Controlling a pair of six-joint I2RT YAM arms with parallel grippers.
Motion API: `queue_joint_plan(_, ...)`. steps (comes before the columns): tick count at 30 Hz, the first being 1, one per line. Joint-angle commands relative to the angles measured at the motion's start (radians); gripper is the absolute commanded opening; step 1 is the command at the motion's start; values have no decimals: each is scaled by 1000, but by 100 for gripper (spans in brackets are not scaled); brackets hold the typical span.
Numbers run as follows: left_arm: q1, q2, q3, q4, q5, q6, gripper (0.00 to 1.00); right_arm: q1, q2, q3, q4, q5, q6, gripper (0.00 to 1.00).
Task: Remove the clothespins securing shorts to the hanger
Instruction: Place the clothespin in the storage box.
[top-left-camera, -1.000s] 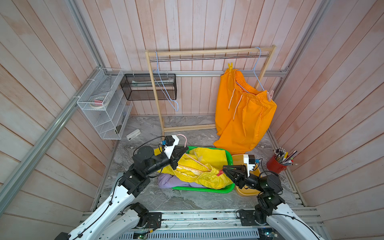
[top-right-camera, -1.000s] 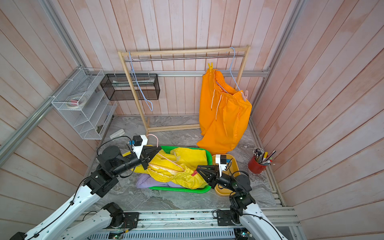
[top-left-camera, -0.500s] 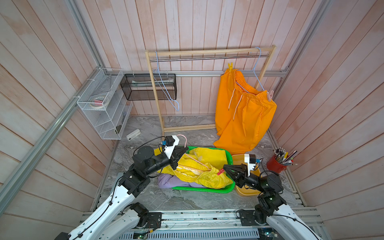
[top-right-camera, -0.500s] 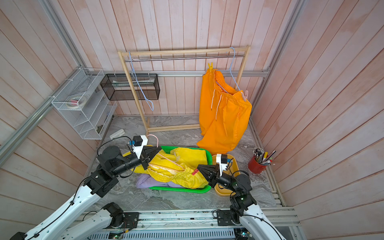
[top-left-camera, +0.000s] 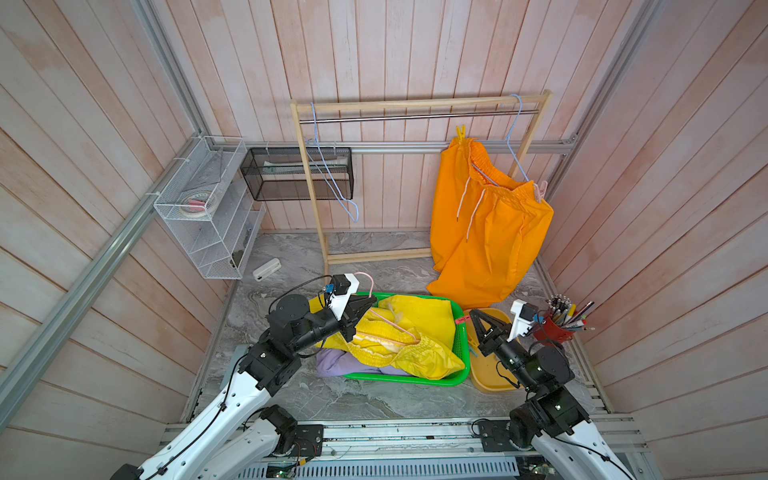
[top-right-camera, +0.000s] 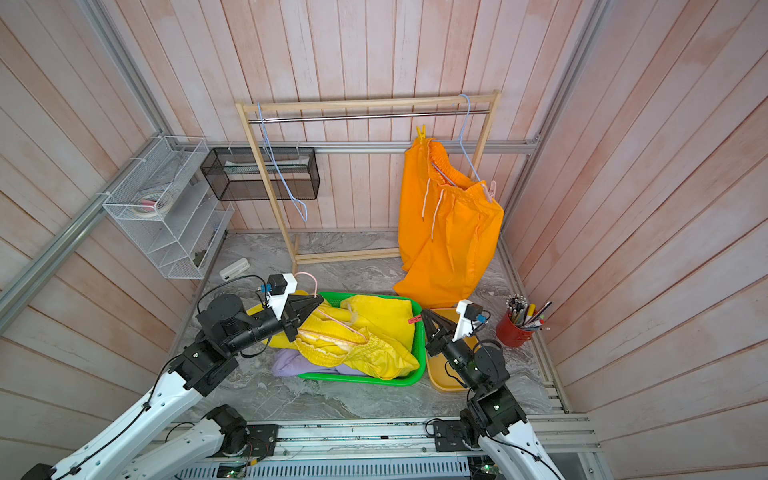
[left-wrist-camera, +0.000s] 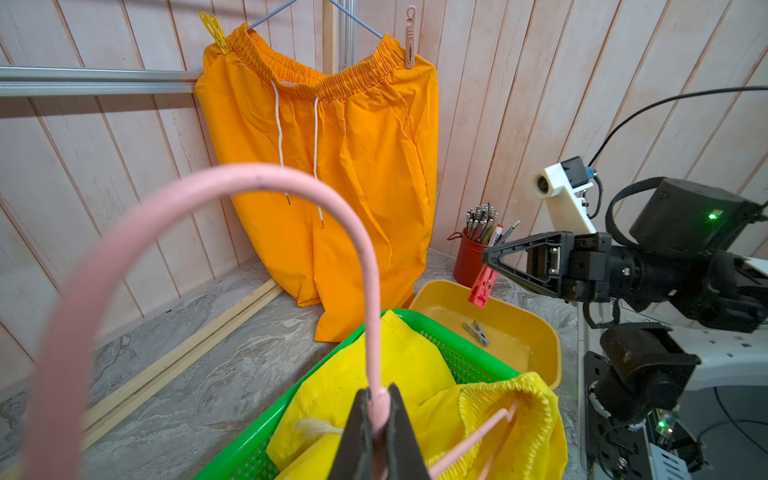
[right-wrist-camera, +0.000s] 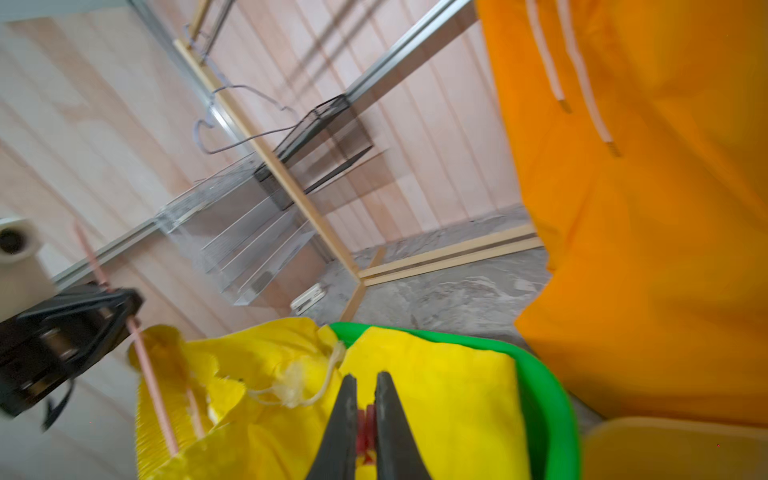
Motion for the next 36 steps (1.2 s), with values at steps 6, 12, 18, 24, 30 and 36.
queue_joint_plan(6, 5, -18, 0, 79, 20, -10, 0, -5, 4, 1, -331, 442, 112, 3)
queue_joint_plan(12, 6, -8, -4, 95, 26, -28, 0, -10, 83, -15, -320, 449, 140, 11)
queue_joint_plan(18, 5, 8, -2, 112, 31, -39, 0, -24, 104, -8, -321, 458, 143, 34)
queue_joint_plan(24, 6, 17, 1, 134, 33, -45, 0, -28, 73, 28, -317, 440, 92, 59)
queue_joint_plan(30, 6, 28, -1, 161, 45, -57, 0, -29, 50, 91, -323, 383, 40, 63)
queue_joint_plan(36, 4, 58, 1, 206, 89, -78, 0, -28, 80, 173, -184, 108, -111, 59)
